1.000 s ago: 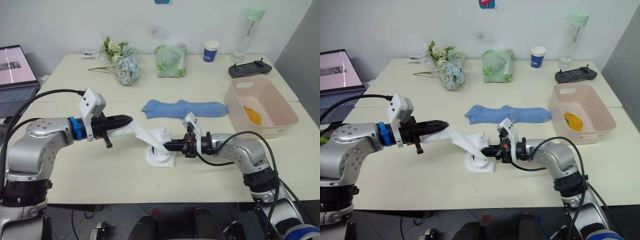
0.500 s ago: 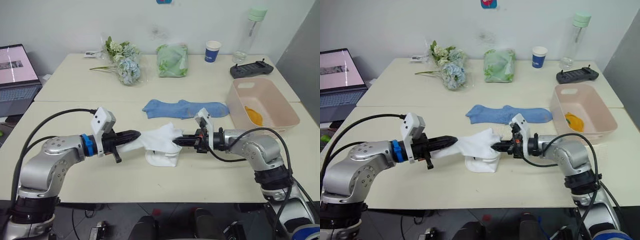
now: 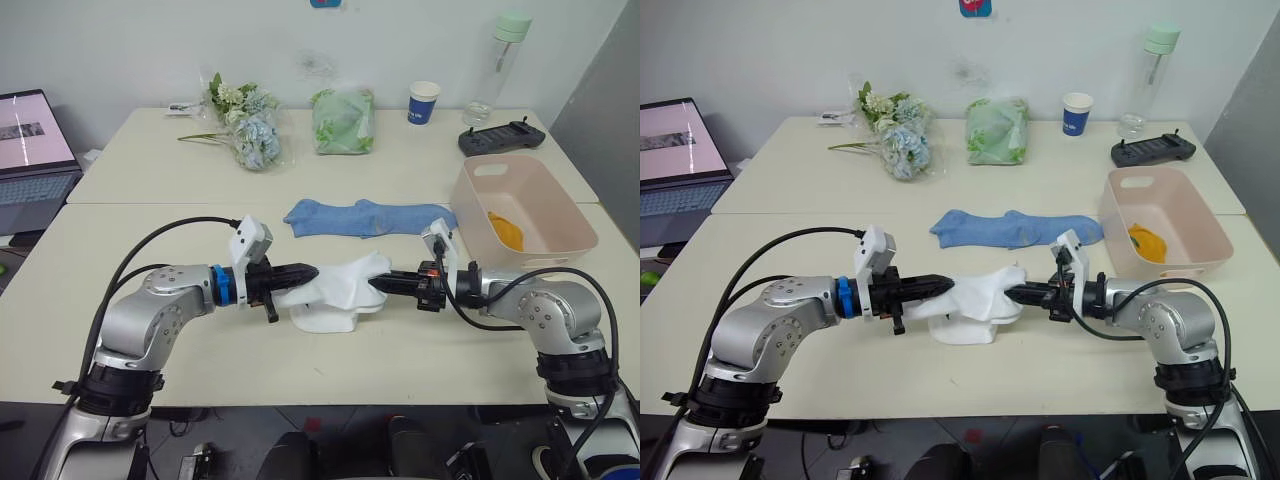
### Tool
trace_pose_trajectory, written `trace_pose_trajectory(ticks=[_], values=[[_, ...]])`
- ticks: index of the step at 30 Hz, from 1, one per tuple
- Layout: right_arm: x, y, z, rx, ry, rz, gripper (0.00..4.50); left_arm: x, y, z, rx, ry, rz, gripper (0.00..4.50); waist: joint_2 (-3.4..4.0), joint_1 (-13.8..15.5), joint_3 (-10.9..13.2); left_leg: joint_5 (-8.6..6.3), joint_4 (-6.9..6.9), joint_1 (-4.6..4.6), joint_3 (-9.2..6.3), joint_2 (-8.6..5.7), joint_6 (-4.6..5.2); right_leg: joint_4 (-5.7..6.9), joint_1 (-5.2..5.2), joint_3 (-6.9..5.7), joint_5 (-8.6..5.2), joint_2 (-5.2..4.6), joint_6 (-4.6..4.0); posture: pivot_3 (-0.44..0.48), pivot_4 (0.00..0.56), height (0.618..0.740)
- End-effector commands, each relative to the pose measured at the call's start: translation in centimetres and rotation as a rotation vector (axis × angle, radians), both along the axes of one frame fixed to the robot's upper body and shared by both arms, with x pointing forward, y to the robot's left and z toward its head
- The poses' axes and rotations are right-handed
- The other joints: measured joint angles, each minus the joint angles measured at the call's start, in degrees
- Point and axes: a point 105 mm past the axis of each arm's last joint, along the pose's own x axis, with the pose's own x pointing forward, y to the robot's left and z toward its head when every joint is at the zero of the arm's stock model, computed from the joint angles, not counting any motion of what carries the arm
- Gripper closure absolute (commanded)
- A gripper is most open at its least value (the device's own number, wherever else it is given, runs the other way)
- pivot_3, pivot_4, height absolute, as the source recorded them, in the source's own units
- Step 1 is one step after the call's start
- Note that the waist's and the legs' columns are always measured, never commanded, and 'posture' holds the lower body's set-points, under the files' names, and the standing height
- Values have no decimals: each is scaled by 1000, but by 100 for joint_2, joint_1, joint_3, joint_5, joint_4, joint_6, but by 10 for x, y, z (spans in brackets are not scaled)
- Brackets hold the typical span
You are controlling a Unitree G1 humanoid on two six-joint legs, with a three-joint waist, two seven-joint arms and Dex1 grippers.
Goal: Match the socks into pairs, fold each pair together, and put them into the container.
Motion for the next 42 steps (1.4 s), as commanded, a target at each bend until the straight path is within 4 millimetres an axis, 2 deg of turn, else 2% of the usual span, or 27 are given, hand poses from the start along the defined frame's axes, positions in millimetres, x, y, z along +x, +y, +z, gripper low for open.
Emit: trace_pose_trajectory(ticks=[1,5,17,20,29,32,37,42], values=[[-5,-4,9,40,-22,-6,4500,4,-12,0,16,-74,-47,4496,0,21,0,0,0,0,-1,-2,0,-4,3,-1,0,-1,0,0,150,740],[-7,-10,5,32,-10,-21,4500,5,-18,-12,38,-83,-61,4496,-1,26,0,0,2,-2,0,-4,0,-6,3,0,0,-4,0,0,150,740],[-11,-26,-6,-5,15,-54,4500,4,-32,-32,66,-78,-96,4496,-1,14,0,0,3,-1,1,-3,0,-3,4,-1,0,-2,0,0,150,740],[-11,-30,-14,-29,31,-68,4500,3,-34,-49,143,-102,-120,4496,-1,16,0,0,2,-1,0,-3,0,-3,4,-1,0,-1,0,0,150,740],[-14,-36,-21,-49,51,-77,4500,9,-39,-48,112,-121,-112,4496,-2,19,1,0,3,-1,0,-3,0,-3,6,-2,0,-2,0,0,150,740],[-13,-38,-23,-54,54,-88,4500,11,-39,-43,84,-130,-108,3882,-2,20,1,0,4,-1,-1,-3,1,-4,6,-2,0,-2,0,0,150,740],[-13,-42,-28,-63,60,-96,4500,9,-40,-35,48,-116,-123,2349,-2,20,1,0,6,-1,-1,-3,1,-3,6,-2,0,-2,0,0,150,740],[-13,-54,-34,-100,74,-125,4500,16,-17,-13,27,-127,-60,749,-2,13,1,0,7,-1,-1,-2,1,-1,5,-3,0,-1,0,0,150,740]])
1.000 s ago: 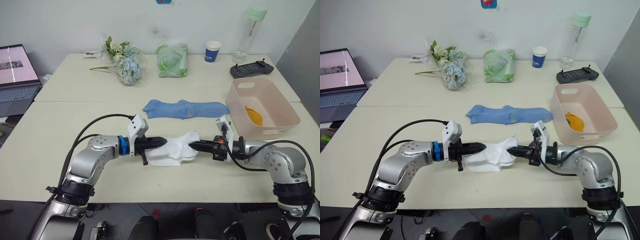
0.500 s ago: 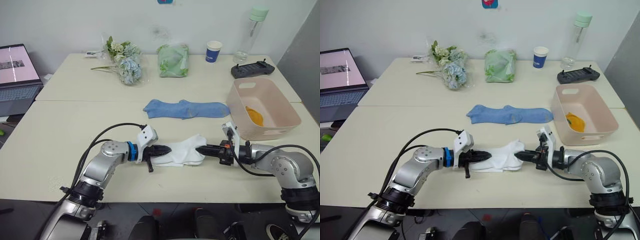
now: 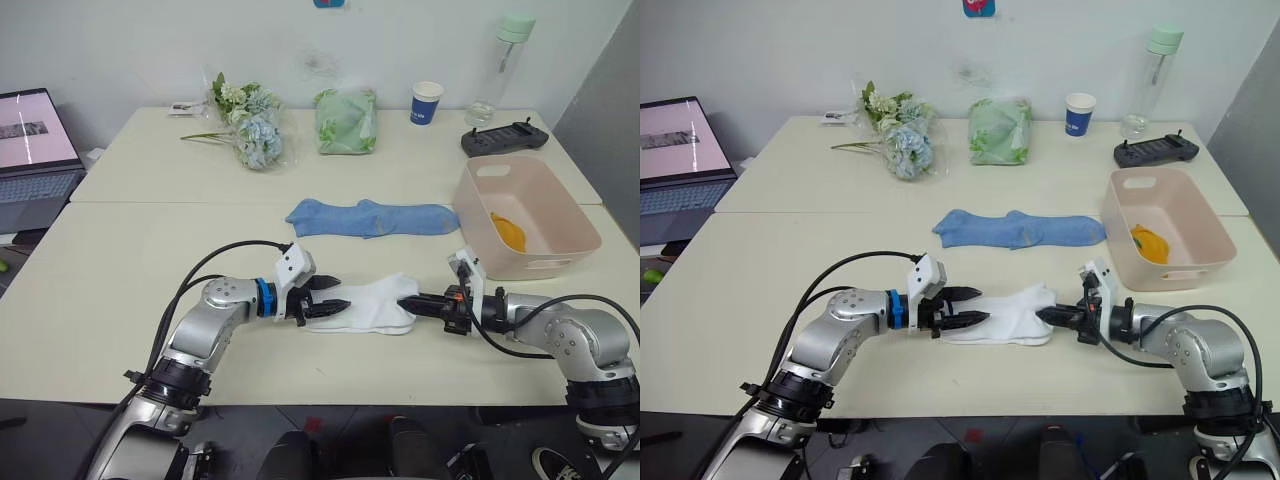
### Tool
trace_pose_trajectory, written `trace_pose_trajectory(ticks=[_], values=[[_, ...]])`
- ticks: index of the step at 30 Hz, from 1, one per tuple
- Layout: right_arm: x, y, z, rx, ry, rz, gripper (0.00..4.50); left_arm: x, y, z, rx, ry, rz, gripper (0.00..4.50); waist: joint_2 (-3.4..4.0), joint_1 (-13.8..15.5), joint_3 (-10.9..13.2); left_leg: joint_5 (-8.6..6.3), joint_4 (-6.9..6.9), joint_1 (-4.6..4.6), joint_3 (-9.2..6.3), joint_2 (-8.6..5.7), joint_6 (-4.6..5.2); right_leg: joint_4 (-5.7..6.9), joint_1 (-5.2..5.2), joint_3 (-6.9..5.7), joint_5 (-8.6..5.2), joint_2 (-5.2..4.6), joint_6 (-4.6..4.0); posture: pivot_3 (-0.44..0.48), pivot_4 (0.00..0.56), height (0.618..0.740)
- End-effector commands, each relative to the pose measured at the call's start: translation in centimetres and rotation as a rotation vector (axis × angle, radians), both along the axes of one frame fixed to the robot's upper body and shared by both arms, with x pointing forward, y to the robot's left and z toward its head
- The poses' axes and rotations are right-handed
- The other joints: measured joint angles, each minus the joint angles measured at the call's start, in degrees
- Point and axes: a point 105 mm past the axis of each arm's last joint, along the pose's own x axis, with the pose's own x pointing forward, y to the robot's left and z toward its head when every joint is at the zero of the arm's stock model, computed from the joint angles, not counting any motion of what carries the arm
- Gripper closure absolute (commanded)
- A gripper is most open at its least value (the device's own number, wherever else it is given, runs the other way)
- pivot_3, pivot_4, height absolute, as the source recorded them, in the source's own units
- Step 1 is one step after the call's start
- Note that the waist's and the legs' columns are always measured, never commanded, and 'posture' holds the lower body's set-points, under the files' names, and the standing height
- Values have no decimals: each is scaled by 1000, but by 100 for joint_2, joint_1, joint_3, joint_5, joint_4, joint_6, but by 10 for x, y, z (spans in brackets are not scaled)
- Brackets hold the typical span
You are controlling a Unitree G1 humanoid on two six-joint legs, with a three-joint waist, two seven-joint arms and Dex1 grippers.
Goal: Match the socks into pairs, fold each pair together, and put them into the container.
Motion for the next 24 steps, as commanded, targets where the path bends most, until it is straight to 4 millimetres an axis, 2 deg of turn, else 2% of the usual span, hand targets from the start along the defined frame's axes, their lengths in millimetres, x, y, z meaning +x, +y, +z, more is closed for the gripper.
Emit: trace_pose_trajectory(ticks=[1,2,3,7,9,10,14,19,23,24], values=[[0,-8,3,-17,-31,0,4236,8,18,33,-42,-72,46,436,0,0,0,0,0,0,-1,1,0,0,0,-1,0,1,0,0,150,740],[0,-10,1,-27,-31,-7,3947,11,24,37,-46,-77,74,93,0,0,0,0,0,0,-1,0,0,0,0,-1,0,1,0,0,150,740],[1,-12,1,-31,-32,-12,3730,14,31,39,-44,-81,99,0,0,0,0,0,0,0,0,0,0,0,1,-1,0,1,0,0,150,740],[0,-18,3,-46,-53,-21,2424,17,57,43,-27,-96,179,0,0,3,0,0,1,0,-1,0,0,-2,1,-2,0,1,1,0,150,740],[-3,-25,3,-70,-56,-16,1691,12,73,38,2,-84,209,0,0,-1,0,0,0,0,-2,0,0,-2,1,-2,0,1,0,0,150,740],[-2,-32,2,-99,-66,-26,1465,6,75,33,12,-77,211,0,0,-2,0,0,0,0,1,1,0,-2,0,0,0,0,0,0,150,740],[7,-44,10,-98,-88,-79,1465,-5,65,17,15,-22,219,0,-3,9,3,0,-1,0,2,-1,1,-7,2,2,-1,-2,1,0,150,740],[3,-27,0,-78,-64,-48,1465,-9,62,-13,66,36,251,0,-3,3,3,-1,1,2,0,2,1,1,4,0,0,1,1,0,150,740],[1,-18,-4,-70,-56,-36,1465,-9,53,-21,40,60,253,0,-3,18,3,-1,2,0,0,0,1,-1,3,1,0,0,1,0,150,740],[0,-16,-4,-66,-54,-26,1333,-10,51,-22,40,65,250,189,-3,19,3,-1,2,1,0,-1,1,-1,4,1,0,-1,1,0,150,740]])
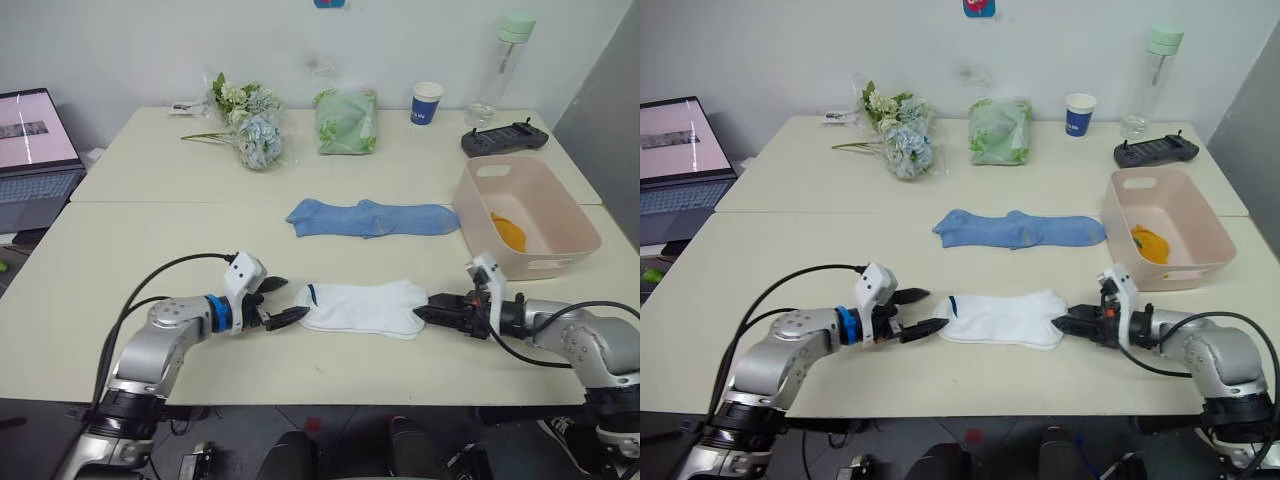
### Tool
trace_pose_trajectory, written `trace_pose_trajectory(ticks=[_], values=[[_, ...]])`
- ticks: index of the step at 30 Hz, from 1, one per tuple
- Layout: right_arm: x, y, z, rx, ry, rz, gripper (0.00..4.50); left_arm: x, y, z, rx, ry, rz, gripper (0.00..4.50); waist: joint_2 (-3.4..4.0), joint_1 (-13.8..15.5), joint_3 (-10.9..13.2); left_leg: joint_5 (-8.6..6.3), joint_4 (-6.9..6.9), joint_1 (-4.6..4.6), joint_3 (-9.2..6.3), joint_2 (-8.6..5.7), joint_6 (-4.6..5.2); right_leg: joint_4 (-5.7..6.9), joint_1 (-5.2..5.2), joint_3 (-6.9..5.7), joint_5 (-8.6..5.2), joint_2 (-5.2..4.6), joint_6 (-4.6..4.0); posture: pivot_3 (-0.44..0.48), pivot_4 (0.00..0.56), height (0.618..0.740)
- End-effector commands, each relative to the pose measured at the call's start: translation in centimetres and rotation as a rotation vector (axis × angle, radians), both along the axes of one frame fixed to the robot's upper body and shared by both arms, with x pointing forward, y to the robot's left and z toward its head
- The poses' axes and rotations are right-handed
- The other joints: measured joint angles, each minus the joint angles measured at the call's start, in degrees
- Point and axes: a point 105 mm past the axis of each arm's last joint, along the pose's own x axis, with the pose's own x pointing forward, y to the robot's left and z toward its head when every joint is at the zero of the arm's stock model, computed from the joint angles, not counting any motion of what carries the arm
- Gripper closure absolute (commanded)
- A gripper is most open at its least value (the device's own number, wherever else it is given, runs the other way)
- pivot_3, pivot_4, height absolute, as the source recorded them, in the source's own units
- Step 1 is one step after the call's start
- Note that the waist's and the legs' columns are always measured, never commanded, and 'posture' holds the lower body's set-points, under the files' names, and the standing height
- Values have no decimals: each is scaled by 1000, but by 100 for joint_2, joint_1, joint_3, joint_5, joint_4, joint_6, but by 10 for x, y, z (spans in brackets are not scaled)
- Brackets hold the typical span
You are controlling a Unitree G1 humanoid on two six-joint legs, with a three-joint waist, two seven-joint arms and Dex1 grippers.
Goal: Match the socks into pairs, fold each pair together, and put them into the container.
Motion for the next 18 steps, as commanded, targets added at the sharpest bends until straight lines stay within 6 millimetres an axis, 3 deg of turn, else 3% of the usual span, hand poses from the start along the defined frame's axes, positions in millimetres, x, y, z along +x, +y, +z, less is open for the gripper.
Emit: trace_pose_trajectory(ticks=[1,4,10,15,18], values=[[-1,7,9,7,-40,24,1515,-4,-7,-1,2,-4,-23,400,0,1,0,0,0,0,-1,0,0,0,0,-1,0,0,0,0,150,740],[0,10,9,20,-41,23,2233,-5,-13,-3,-10,6,-26,1171,0,1,0,0,-1,0,0,1,0,-1,0,-1,0,0,0,0,150,740],[3,11,11,18,-47,19,4400,-4,-16,1,-23,-2,-27,3046,0,1,0,0,0,0,0,0,0,-1,0,0,0,0,0,0,150,740],[10,10,16,25,-71,-1,4500,-5,-14,2,-48,9,23,4478,0,-5,0,0,-1,0,-1,1,0,0,-1,-1,0,1,0,0,150,740],[12,9,18,27,-75,-3,4500,-6,-13,2,-61,30,50,4478,0,-6,0,0,0,1,0,1,0,0,-1,0,0,0,0,0,150,740]])
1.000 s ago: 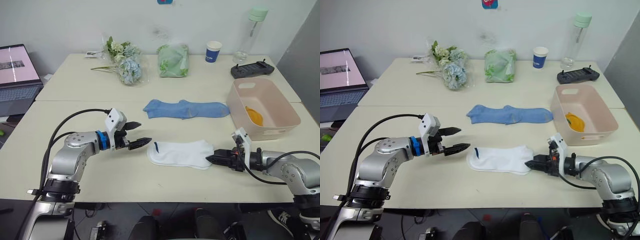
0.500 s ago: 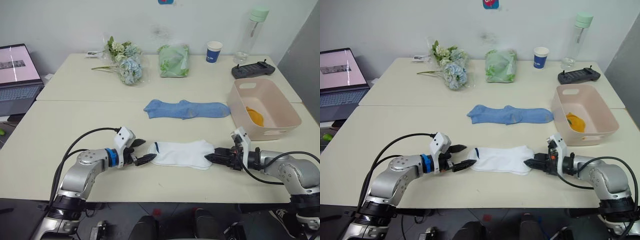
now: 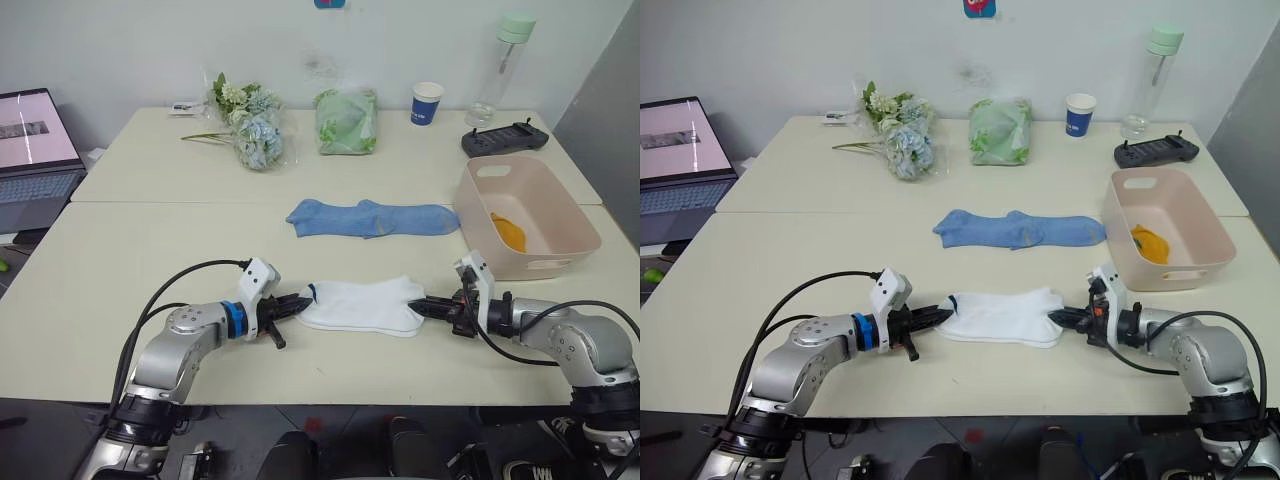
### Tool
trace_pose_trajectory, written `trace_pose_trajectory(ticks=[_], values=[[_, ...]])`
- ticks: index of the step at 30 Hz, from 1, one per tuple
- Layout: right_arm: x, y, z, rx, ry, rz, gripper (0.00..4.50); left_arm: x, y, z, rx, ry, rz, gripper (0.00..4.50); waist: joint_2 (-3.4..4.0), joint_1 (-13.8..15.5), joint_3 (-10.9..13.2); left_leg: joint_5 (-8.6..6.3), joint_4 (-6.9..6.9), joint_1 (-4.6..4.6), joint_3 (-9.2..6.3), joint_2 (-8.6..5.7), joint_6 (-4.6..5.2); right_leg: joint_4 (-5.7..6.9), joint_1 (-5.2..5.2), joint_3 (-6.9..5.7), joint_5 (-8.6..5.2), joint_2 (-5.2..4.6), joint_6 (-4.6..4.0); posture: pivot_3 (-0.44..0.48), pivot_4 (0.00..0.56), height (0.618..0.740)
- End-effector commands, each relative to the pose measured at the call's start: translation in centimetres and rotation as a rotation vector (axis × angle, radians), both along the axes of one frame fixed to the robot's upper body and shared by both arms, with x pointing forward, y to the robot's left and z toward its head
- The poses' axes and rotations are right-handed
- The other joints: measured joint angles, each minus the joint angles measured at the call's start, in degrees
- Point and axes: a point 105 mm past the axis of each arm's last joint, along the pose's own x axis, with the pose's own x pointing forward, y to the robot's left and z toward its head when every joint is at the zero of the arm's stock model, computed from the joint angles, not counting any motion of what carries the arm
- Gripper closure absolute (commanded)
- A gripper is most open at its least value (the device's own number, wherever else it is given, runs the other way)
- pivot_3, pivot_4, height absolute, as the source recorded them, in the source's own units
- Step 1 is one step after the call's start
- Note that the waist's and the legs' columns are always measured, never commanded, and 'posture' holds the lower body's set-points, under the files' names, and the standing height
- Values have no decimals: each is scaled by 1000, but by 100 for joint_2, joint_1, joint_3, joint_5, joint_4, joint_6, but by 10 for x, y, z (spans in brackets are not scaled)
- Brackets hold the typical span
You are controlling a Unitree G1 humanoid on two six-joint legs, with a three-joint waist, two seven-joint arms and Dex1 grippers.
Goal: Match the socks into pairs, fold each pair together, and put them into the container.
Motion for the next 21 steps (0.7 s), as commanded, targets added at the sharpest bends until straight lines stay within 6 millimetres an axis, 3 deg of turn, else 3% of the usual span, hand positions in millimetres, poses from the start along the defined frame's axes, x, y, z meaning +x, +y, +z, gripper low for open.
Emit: trace_pose_trajectory(ticks=[1,11,14,20,21], values=[[6,-2,12,10,-48,-10,4500,-1,2,7,-41,7,48,4478,0,2,0,0,0,0,-1,1,0,0,0,-1,0,0,0,0,150,740],[9,-10,9,-14,-40,-14,4500,-9,-3,10,-82,27,72,4478,0,0,0,0,0,0,1,1,0,0,-1,0,0,0,0,0,150,740],[9,-9,10,-13,-41,-11,4500,-8,-1,15,-87,9,70,3852,0,1,0,0,0,0,1,1,0,0,-1,0,0,0,0,0,150,740],[9,-7,9,-10,-42,-6,4500,-7,20,28,-42,-19,61,2031,0,0,0,0,-1,0,1,1,0,0,-1,0,0,1,0,0,150,740],[9,-7,9,-11,-43,-6,4500,-8,24,33,-38,-24,52,2031,0,-1,0,0,-1,0,1,0,0,0,-1,0,0,1,0,0,150,740]])
